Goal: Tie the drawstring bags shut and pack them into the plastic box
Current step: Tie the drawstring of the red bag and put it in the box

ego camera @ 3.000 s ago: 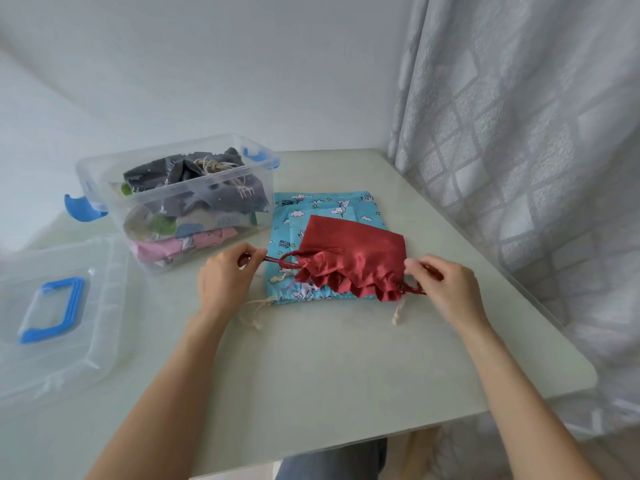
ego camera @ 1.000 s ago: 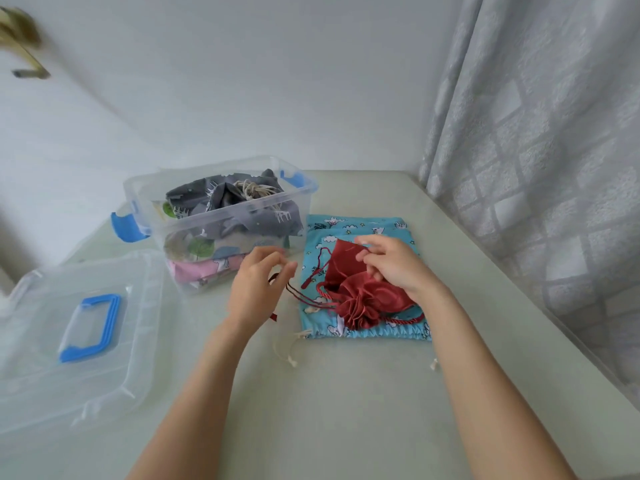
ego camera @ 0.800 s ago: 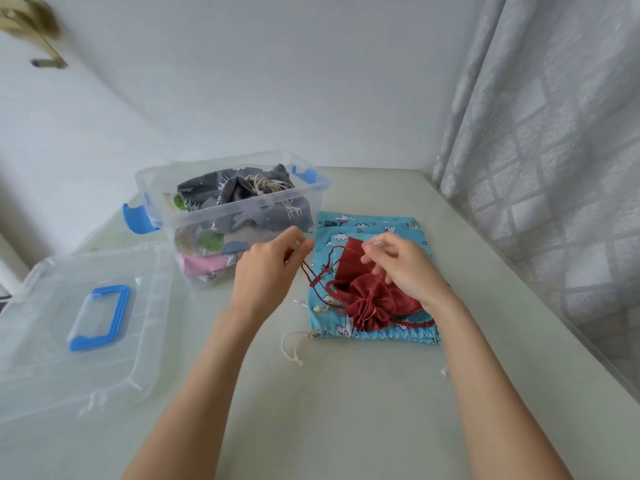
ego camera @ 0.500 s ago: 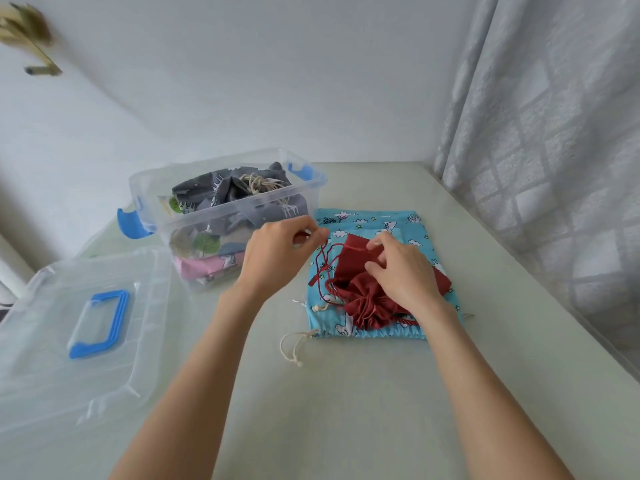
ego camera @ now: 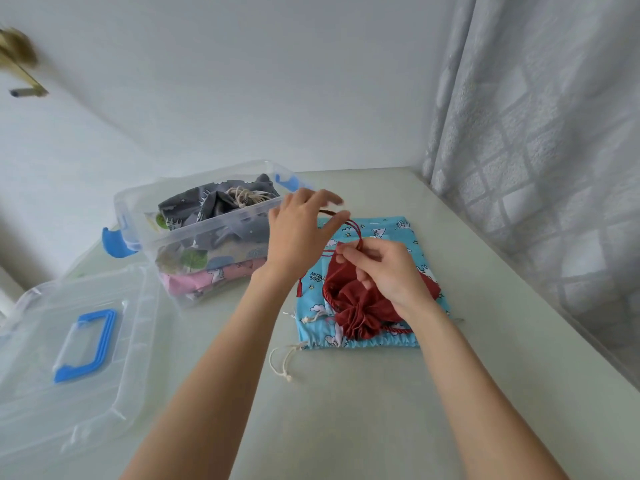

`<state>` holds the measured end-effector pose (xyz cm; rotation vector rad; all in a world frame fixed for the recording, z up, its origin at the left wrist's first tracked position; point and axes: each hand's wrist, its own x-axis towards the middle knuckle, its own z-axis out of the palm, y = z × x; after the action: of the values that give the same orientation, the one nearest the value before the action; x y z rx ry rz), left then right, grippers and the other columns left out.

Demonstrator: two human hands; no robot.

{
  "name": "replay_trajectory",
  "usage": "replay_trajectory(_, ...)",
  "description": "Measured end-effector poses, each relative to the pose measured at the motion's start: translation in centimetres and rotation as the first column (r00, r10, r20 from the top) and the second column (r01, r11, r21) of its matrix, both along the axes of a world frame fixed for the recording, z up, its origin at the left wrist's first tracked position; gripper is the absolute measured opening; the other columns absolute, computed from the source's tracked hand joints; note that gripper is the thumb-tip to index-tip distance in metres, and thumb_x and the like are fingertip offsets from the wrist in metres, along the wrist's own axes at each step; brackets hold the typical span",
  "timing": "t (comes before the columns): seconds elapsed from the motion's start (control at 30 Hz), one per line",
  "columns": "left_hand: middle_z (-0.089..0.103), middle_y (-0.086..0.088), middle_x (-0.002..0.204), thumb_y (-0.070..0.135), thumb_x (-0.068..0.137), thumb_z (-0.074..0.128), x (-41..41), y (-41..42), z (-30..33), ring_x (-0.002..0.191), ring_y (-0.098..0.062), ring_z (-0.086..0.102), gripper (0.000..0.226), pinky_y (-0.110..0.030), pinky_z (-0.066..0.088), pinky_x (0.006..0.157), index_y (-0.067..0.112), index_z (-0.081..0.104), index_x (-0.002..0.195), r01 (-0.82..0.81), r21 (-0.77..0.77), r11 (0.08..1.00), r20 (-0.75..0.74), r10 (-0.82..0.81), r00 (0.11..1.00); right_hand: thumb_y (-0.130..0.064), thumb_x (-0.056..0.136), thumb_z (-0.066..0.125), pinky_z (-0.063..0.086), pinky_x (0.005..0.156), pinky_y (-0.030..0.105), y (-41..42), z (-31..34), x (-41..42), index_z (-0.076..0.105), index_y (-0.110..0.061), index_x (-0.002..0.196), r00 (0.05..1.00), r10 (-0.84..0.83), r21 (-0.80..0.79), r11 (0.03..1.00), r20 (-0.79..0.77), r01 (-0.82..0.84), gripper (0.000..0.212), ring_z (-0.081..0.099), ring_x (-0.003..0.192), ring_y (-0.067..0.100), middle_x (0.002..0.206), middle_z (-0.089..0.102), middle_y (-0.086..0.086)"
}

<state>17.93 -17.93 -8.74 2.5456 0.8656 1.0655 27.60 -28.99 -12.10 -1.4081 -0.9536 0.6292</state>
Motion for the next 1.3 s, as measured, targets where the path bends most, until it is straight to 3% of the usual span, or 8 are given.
replay_trajectory(0.13, 0.062, 0.003, 0.099, 0.018, 0.092, 0.054, -1.3, -0.9, -1.9, 0.089, -0.008, 0.057, 0.011, -0.021, 0.044, 0.080, 0.016, 0.062, 0.099, 0.109, -0.124, 0.986, 0.319, -0.065, 0.946, -0.006, 0.089, 0.060, 0.038, 0.041, 0.018, -0.1, -0.3, 0.5, 0.067, -0.012, 0.090, 0.998, -0.011, -0.001, 1.000, -0.064, 0.011, 0.009, 0.045, 0.048, 0.007, 0.076, 0.070, 0.005)
replay_trajectory(0.3, 0.065, 0.014, 0.100, 0.003, 0.088, 0.052, -2.2, -1.7, -4.8, 0.095, 0.002, 0.060, 0.021, -0.013, 0.044, 0.088, 0.016, 0.061, 0.101, 0.412, -0.370, 0.833, 0.247, -0.339, 0.908, -0.011, 0.091, 0.059, 0.039, 0.045, 0.021, -0.4, -0.3, 0.8, 0.061, -0.011, 0.096, 1.000, -0.020, -0.009, 1.000, -0.019, 0.020, 0.006, 0.046, 0.046, 0.010, 0.059, 0.063, 0.001)
replay_trajectory(0.43, 0.065, 0.010, 0.098, 0.023, 0.097, 0.045, -2.4, -1.9, -5.4, 0.094, -0.008, 0.060, 0.020, -0.024, 0.044, 0.084, 0.018, 0.061, 0.109, 0.332, -0.331, 0.883, 0.052, -0.334, 0.941, -0.012, 0.091, 0.059, 0.042, 0.046, 0.020, -0.6, -0.2, 1.0, 0.061, -0.014, 0.094, 1.000, 0.002, -0.021, 1.000, 0.021, -0.001, 0.004, 0.050, 0.048, 0.009, 0.057, 0.064, -0.003)
replay_trajectory(0.53, 0.063, 0.012, 0.079, 0.028, 0.097, 0.046, -2.9, -2.2, -4.4, 0.072, 0.003, 0.057, 0.023, -0.019, 0.045, 0.068, 0.017, 0.065, 0.096, 0.243, -0.234, 0.941, 0.123, -0.219, 0.968, -0.007, 0.090, 0.059, 0.047, 0.050, 0.018, -0.8, 0.0, 1.2, 0.061, -0.014, 0.090, 1.000, -0.015, 0.021, 1.000, -0.001, 0.015, 0.007, 0.059, 0.055, 0.008, 0.066, 0.070, 0.000)
replay_trajectory(0.67, 0.061, 0.004, 0.054, 0.032, 0.096, 0.047, -4.2, -2.4, -3.4, 0.044, -0.003, 0.055, 0.033, -0.019, 0.045, 0.055, 0.015, 0.069, 0.079, 0.280, -0.428, 0.859, 0.216, -0.203, 0.955, -0.003, 0.089, 0.060, 0.052, 0.064, 0.018, -1.6, 0.2, 1.5, 0.061, -0.008, 0.098, 0.999, 0.040, 0.047, 0.998, -0.008, -0.039, 0.011, 0.068, 0.070, 0.012, 0.082, 0.072, 0.005)
replay_trajectory(0.77, 0.069, 0.007, 0.066, 0.029, 0.091, 0.057, -4.3, -2.4, -4.5, 0.055, -0.008, 0.065, 0.020, -0.030, 0.056, 0.065, 0.020, 0.070, 0.080, 0.217, -0.414, 0.884, 0.072, -0.206, 0.976, -0.001, 0.084, 0.065, 0.052, 0.075, 0.017, -2.2, 0.0, 1.5, 0.061, -0.011, 0.105, 0.978, 0.024, 0.040, 0.999, 0.206, -0.033, 0.023, 0.069, 0.082, 0.009, 0.089, 0.073, 0.001)
replay_trajectory(0.97, 0.065, 0.013, 0.073, 0.041, 0.082, 0.066, -3.9, -2.7, -5.2, 0.067, 0.000, 0.058, 0.015, -0.016, 0.044, 0.066, 0.028, 0.066, 0.090, 0.136, -0.363, 0.922, 0.045, -0.128, 0.991, -0.002, 0.078, 0.072, 0.050, 0.079, 0.014, -2.2, -0.7, 1.0, 0.063, -0.019, 0.104, 0.851, -0.112, 0.114, 0.992, 0.514, 0.062, 0.032, 0.067, 0.086, 0.006, 0.105, 0.067, -0.006)
replay_trajectory(1.3, 0.069, 0.014, 0.081, 0.026, 0.090, 0.058, -3.8, -2.8, -4.8, 0.075, -0.002, 0.062, 0.011, -0.021, 0.049, 0.070, 0.024, 0.069, 0.088, 0.153, -0.375, 0.914, 0.175, -0.092, 0.980, 0.003, 0.076, 0.072, 0.055, 0.078, 0.025, -1.6, -1.6, 1.9, 0.072, -0.006, 0.092, 0.682, -0.373, 0.320, 0.924, 0.629, 0.210, 0.019, 0.068, 0.080, 0.010, 0.105, 0.065, 0.004)
